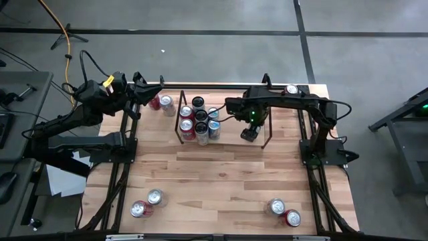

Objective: Place canned beverage on shelf
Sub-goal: Put the blue soda can on the shelf aligned with the other blue soda cans

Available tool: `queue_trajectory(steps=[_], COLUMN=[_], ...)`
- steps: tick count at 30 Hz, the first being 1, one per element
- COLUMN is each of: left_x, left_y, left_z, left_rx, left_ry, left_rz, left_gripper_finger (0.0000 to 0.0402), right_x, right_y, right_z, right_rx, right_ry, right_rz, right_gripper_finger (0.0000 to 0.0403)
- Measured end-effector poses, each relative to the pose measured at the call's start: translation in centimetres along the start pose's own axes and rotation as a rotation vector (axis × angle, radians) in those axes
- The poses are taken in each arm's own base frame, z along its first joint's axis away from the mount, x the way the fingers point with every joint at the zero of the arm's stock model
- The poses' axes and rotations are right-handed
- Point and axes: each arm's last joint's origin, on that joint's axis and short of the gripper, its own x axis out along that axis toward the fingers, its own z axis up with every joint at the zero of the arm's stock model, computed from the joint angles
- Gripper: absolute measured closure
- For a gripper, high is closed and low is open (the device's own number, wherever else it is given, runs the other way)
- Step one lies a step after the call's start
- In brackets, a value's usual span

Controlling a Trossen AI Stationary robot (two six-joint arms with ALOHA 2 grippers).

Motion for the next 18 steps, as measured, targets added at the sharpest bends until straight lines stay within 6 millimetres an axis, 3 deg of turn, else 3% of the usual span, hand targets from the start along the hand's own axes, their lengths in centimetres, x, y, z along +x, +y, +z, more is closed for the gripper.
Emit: queue_trajectory(steps=[3,8,18], left_x=[0.0,0.0,0.0], left_y=[0.0,0.0,0.0], left_z=[0.0,0.0,0.0], left_rx=[0.000,0.002,0.002], left_ry=[0.001,0.000,0.001], left_rz=[0.000,0.000,-0.001], left_gripper_finger=[0.0398,0.0398,0.0398], right_x=[0.0,-0.4,-4.9], right_y=[0.0,-0.1,-0.9], right_z=[0.0,-0.3,-4.2], right_rx=[-0.007,-0.009,0.159], right_ry=[-0.001,-0.015,-0.212], right_rz=[0.000,0.003,0.037], right_gripper_finger=[0.0039,0.0028,0.0026])
